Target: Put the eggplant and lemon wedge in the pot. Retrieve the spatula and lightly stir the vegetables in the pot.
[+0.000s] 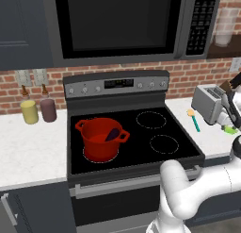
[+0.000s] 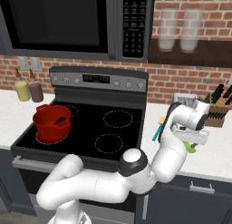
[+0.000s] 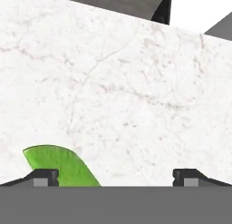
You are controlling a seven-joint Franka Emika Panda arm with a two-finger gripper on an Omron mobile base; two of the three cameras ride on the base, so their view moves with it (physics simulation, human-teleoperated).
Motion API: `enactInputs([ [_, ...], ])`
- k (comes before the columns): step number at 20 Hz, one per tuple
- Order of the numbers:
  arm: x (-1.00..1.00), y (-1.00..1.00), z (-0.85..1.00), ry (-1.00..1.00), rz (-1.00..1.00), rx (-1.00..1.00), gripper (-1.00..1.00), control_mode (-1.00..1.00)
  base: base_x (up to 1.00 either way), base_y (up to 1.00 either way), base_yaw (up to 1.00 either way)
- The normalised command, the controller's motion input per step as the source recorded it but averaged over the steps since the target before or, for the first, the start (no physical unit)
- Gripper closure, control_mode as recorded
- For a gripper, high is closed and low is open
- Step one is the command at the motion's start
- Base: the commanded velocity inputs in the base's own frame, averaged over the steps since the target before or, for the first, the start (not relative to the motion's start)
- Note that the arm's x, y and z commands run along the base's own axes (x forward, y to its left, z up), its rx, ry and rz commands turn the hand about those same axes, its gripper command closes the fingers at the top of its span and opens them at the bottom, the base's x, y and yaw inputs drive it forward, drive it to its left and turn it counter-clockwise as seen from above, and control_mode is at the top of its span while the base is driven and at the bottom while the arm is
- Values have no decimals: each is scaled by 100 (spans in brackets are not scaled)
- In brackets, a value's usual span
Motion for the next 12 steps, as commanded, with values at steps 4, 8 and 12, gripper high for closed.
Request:
enactInputs([
  [4,-1,-41,-6,-5,14,0,-100,-100,0,0,0],
  [8,-35,-46,20,-22,14,0,-100,-100,0,0,0],
  [12,-5,-34,-4,-9,16,0,-100,-100,0,0,0],
])
